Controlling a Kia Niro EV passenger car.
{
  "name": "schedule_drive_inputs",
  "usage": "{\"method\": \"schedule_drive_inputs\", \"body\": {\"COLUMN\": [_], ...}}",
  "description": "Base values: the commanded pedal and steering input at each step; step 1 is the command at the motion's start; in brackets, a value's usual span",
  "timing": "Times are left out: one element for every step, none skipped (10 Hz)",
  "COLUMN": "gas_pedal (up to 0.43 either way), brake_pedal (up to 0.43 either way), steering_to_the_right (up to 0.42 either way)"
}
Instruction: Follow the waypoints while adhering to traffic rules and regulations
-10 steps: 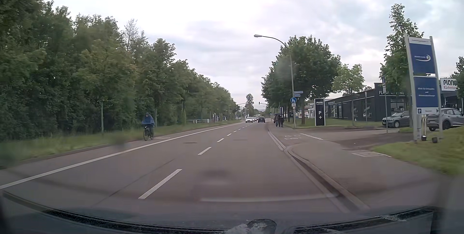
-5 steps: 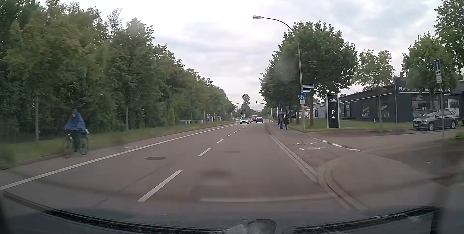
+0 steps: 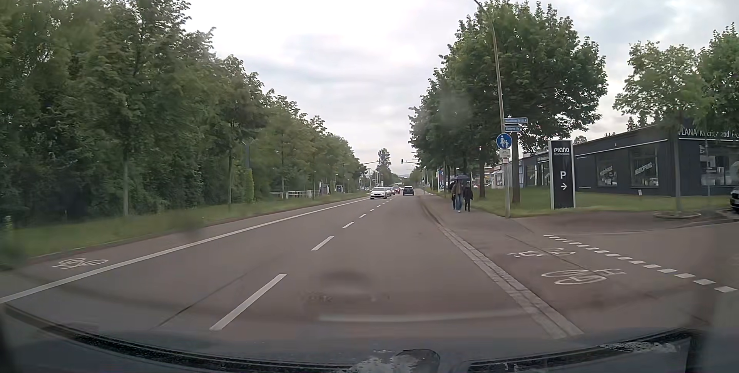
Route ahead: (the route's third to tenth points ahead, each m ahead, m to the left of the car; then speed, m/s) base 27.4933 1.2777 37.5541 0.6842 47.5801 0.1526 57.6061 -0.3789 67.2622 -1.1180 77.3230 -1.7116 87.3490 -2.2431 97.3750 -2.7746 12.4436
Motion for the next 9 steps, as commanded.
{"method": "schedule_drive_inputs", "body": {"gas_pedal": [0.079, 0.079, 0.079, 0.079, 0.079, 0.079, 0.079, 0.079, 0.079], "brake_pedal": [0.000, 0.000, 0.000, 0.000, 0.000, 0.000, 0.000, 0.000, 0.000], "steering_to_the_right": [0.011, 0.011, 0.010, 0.010, 0.010, 0.008, 0.008, 0.008, 0.008]}}
